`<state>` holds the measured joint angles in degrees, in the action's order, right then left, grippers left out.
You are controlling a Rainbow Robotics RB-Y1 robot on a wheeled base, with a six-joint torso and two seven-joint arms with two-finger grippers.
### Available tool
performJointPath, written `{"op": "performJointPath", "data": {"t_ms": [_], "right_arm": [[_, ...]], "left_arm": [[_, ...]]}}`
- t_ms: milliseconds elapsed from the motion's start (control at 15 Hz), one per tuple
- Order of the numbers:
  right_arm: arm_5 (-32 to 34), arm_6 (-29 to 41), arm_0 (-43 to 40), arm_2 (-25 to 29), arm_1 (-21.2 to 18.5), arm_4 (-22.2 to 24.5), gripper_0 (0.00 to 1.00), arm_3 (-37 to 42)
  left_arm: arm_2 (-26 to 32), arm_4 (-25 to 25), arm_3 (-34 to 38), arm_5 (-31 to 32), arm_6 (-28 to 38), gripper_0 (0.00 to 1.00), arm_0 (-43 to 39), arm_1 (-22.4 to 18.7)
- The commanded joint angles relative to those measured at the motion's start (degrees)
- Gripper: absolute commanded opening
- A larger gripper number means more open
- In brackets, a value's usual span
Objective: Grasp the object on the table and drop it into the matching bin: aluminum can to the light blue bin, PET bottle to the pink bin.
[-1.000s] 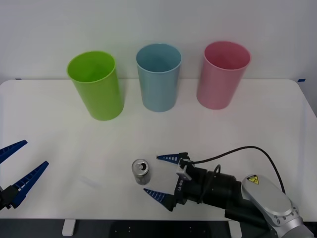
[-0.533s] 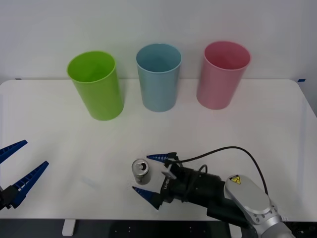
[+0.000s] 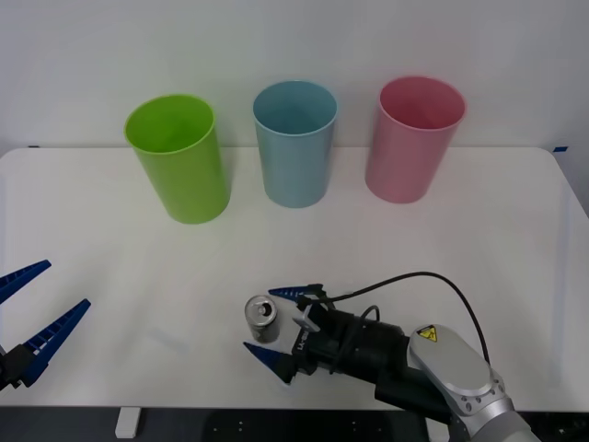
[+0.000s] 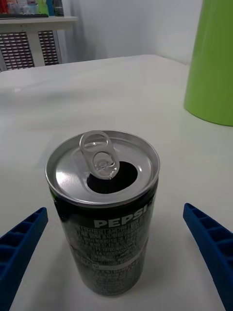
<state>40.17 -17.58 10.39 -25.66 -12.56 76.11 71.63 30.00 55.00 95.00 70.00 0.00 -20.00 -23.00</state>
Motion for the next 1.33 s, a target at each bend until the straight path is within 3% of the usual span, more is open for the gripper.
{"op": "performJointPath", "data": {"t_ms": [67,533,933,1333], "right_arm": [[-0.36,-0.17,-0.02,-0.09,-0.01,-0.26,0.0,0.0],[-0.97,0.09,0.16,-0.18,-0.01,-1.49,0.0,0.0],[-0.97,0.01,0.16,0.17,-2.74,-9.67,0.0,2.29],[-0.62,1.76,-0.37,5.1,-7.66,-15.38,0.0,7.12]], "left_arm": [[0.0,0.0,0.0,0.0,0.0,1.0,0.0,0.0],[0.0,0.0,0.0,0.0,0.0,1.0,0.0,0.0],[0.0,0.0,0.0,0.0,0.0,1.0,0.0,0.0],[0.0,0.0,0.0,0.0,0.0,1.0,0.0,0.0]]}}
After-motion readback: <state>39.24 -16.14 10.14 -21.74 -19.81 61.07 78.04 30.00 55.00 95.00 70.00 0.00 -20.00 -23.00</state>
